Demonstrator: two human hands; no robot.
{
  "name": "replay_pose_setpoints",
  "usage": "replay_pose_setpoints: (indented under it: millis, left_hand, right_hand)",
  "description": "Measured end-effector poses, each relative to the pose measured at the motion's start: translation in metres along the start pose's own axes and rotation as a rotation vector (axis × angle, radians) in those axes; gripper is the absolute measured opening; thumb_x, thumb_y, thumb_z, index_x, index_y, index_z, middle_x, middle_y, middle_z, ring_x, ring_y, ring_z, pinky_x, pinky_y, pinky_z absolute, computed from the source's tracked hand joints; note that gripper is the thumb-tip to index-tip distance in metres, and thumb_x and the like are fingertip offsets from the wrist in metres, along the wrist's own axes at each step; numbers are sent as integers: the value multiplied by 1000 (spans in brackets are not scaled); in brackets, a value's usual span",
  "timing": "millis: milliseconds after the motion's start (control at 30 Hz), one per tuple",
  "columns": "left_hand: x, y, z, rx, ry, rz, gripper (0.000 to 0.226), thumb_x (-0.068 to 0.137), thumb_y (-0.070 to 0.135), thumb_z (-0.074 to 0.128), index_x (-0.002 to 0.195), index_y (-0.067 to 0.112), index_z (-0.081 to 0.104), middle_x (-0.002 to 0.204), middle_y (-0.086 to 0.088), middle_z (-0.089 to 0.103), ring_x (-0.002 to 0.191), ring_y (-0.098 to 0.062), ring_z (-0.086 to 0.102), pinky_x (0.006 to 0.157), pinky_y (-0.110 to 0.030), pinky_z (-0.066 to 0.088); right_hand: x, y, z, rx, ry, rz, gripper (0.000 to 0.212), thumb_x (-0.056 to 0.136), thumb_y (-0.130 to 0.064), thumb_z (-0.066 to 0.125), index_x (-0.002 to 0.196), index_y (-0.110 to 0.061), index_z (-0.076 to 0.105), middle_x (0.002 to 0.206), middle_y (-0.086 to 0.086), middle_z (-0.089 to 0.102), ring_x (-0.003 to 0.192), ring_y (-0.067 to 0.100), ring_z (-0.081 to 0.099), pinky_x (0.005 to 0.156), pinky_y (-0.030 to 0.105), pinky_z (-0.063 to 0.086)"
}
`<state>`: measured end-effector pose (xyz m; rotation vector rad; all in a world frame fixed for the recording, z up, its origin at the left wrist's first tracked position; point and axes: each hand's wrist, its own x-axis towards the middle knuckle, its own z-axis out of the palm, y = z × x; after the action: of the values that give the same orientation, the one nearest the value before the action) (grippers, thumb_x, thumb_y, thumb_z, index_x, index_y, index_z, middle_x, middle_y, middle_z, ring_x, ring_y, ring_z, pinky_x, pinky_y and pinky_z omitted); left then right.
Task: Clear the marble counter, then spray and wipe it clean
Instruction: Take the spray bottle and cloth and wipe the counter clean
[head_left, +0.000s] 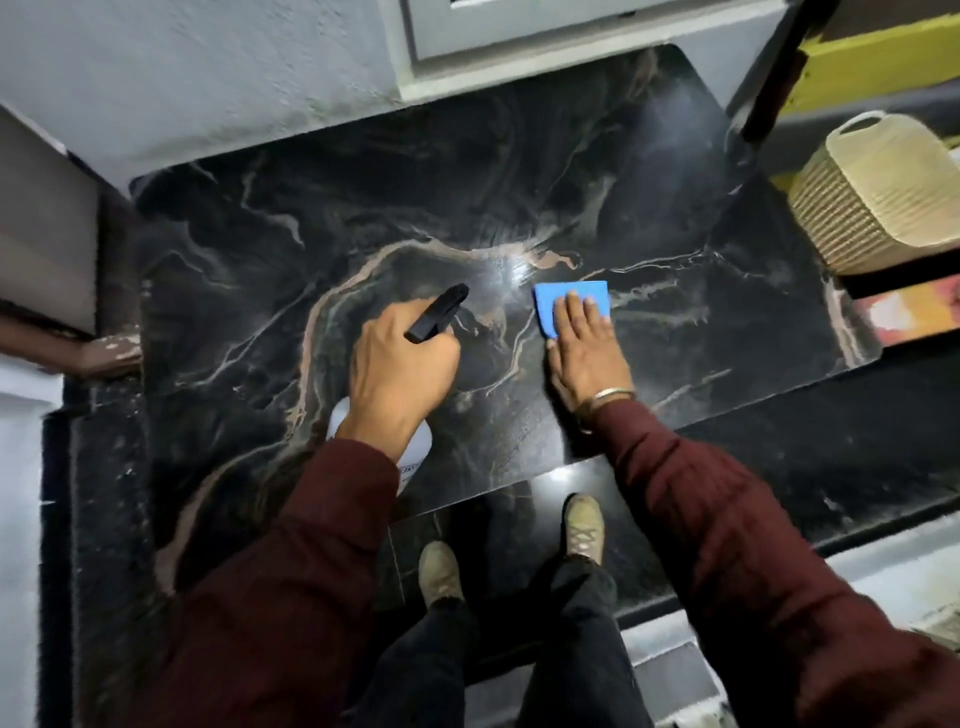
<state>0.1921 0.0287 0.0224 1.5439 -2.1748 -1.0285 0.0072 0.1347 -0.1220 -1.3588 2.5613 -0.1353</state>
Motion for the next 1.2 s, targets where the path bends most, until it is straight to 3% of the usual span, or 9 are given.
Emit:
replay_pose_setpoints:
  millis: [167, 267, 367, 467, 633, 767, 867, 1067, 1200]
  left_hand:
    - [-9, 1, 13, -31, 113, -155, 20, 89, 16, 62, 74, 3, 59, 60, -4, 53, 63, -30, 49, 57, -37, 34]
    - [-14, -3, 21, -54, 141, -251, 32, 91, 18, 62, 63, 8, 50, 59, -6, 53, 62, -31, 50, 55, -35, 32]
    - [-24, 0, 25, -49, 127, -357, 34, 91, 20, 60, 58, 13, 52, 59, -6, 56, 61, -31, 54, 53, -35, 36]
    - [-37, 1, 25, 8, 98, -471, 13, 84, 20, 60, 77, 12, 68, 78, -8, 71, 77, -32, 65, 69, -41, 54]
    - [-63, -18, 35, 31, 97, -495, 13, 91, 34, 61, 83, 24, 62, 81, -3, 64, 88, -36, 64, 71, -37, 42]
    - [-75, -31, 35, -16, 140, -587, 13, 87, 22, 62, 96, 20, 71, 95, -6, 72, 94, -33, 64, 81, -37, 49]
    - [-79, -44, 33, -28, 193, -595, 21, 93, 26, 61, 73, 20, 62, 75, -2, 63, 79, -32, 57, 72, -34, 40]
    - [-78, -69, 19, -82, 247, -628, 22, 87, 24, 57, 66, 16, 54, 76, -8, 64, 84, -41, 62, 69, -33, 39]
    - [-75, -76, 7, -135, 304, -582, 20, 84, 20, 57, 67, 11, 56, 84, -19, 69, 88, -45, 64, 68, -36, 40]
  right_hand:
    - [-62, -56, 20, -22, -83, -519, 61, 92, -35, 28, 146, -8, 34, 153, 14, 32, 141, 34, 29, 114, 47, 28]
    - [-46, -27, 7, -64, -153, -772, 58, 91, -34, 32, 143, -9, 41, 149, 10, 41, 136, 28, 40, 110, 43, 33]
    - [19, 20, -7, -82, -116, -604, 62, 92, -35, 24, 143, -4, 39, 148, 18, 38, 135, 37, 40, 110, 48, 31]
    - [66, 45, -26, -27, -99, -327, 56, 99, -29, 28, 148, -3, 26, 155, 19, 23, 142, 40, 23, 114, 50, 21]
    - [80, 31, -28, -45, -90, -260, 57, 99, -25, 34, 149, -2, 19, 158, 19, 15, 144, 39, 13, 115, 50, 16]
    - [80, 18, -27, -48, -71, -211, 58, 98, -25, 34, 149, -3, 19, 158, 19, 14, 144, 41, 13, 115, 51, 15]
    - [78, -10, -20, -21, -58, -248, 57, 98, -26, 32, 148, -2, 21, 157, 20, 17, 143, 41, 14, 115, 50, 14]
    - [4, -97, 16, -16, -128, -768, 63, 90, -31, 24, 142, 2, 39, 147, 23, 37, 136, 46, 33, 111, 53, 25]
    - [-50, -81, 24, -154, -265, -1188, 58, 97, -33, 34, 150, -12, 24, 158, 8, 22, 146, 28, 16, 119, 41, 10]
